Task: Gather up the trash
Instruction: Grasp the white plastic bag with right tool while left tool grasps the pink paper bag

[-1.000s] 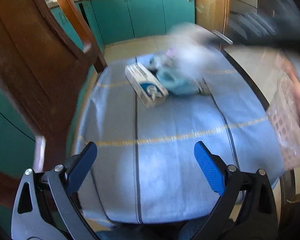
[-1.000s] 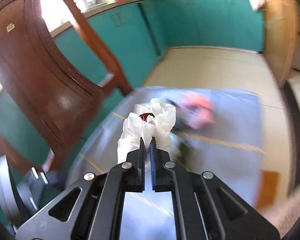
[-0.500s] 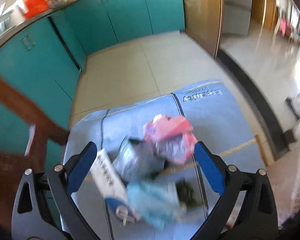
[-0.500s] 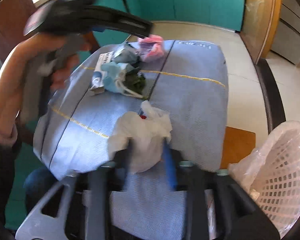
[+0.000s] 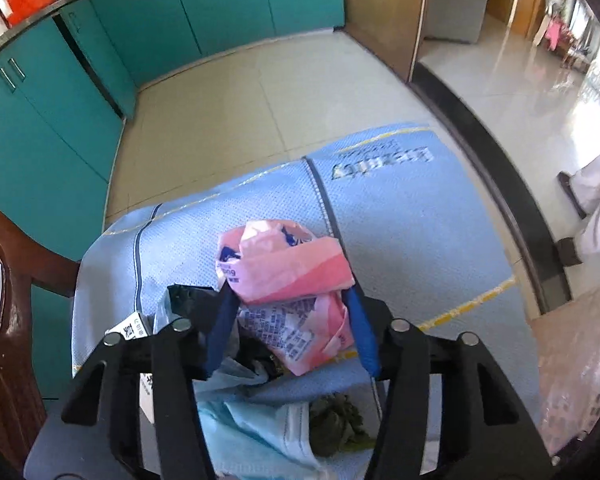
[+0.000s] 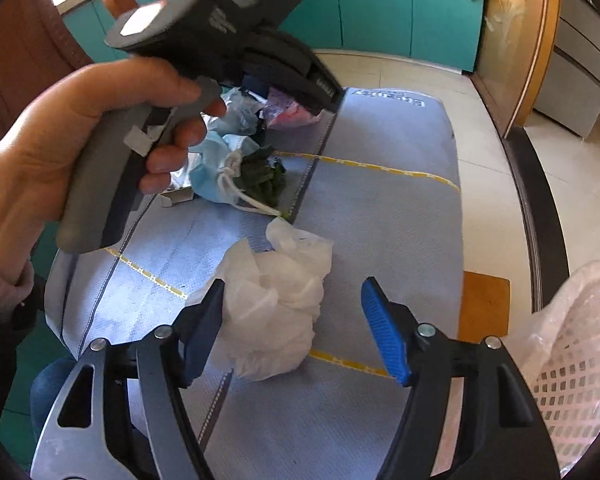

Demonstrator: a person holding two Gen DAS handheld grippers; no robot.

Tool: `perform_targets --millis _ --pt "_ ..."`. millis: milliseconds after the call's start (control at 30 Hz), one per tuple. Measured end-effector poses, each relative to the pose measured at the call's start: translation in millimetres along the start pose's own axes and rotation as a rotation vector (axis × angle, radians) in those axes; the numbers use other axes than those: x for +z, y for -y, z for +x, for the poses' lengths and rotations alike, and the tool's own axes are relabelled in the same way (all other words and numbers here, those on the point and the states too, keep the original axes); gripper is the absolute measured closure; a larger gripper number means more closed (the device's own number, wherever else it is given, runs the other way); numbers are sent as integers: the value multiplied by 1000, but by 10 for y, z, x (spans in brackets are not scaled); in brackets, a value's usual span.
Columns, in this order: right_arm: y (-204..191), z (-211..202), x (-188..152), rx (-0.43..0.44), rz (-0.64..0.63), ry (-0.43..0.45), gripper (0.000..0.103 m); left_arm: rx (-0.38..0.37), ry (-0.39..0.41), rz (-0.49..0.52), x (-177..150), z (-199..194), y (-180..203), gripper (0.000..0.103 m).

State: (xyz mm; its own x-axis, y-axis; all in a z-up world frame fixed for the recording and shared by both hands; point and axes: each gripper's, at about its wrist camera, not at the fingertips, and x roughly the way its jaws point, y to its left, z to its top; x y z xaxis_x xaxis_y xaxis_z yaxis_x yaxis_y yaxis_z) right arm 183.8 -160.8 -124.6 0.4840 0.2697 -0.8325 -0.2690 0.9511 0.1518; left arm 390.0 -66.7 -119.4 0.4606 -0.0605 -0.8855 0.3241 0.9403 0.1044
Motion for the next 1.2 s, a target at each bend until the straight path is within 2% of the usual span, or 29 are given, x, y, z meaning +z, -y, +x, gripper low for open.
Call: perform_targets --millis 133,233,300,333,367,433,567,733,833,1000,1200 --pt "-81 59 11 -3 -19 -9 35 -45 81 -23 -62 -412 -73 50" --pt "-87 93 23 5 -13 -12 35 -36 159 -38 -165 -827 -144 50" --pt "-81 87 21 22 -4 -10 44 -18 206 -67 -314 -1113 -218 50" --pt "-80 80 13 46 0 -12 61 -8 228 -87 -422 -1260 -268 50" --pt "-87 63 1 64 7 -18 67 4 243 -100 -508 -1353 -308 50" --pt "-119 11 -21 69 8 -12 74 46 268 -116 -746 -1531 -374 50" --pt "-214 -186 -55 28 -17 25 75 100 268 -146 -1216 -1693 -441 50" --pt "-315 -442 -112 -21 -33 61 75 100 240 -181 -1719 -1718 -412 50" --pt "-392 -482 -174 -40 -52 55 75 103 219 -173 -1961 -1746 -322 50" --pt "-486 -575 -300 -78 -66 65 75 149 202 -157 -2185 -1769 -176 50" --pt "-533 -592 -404 -122 -72 59 75 150 202 -160 -2371 -1815 -129 50"
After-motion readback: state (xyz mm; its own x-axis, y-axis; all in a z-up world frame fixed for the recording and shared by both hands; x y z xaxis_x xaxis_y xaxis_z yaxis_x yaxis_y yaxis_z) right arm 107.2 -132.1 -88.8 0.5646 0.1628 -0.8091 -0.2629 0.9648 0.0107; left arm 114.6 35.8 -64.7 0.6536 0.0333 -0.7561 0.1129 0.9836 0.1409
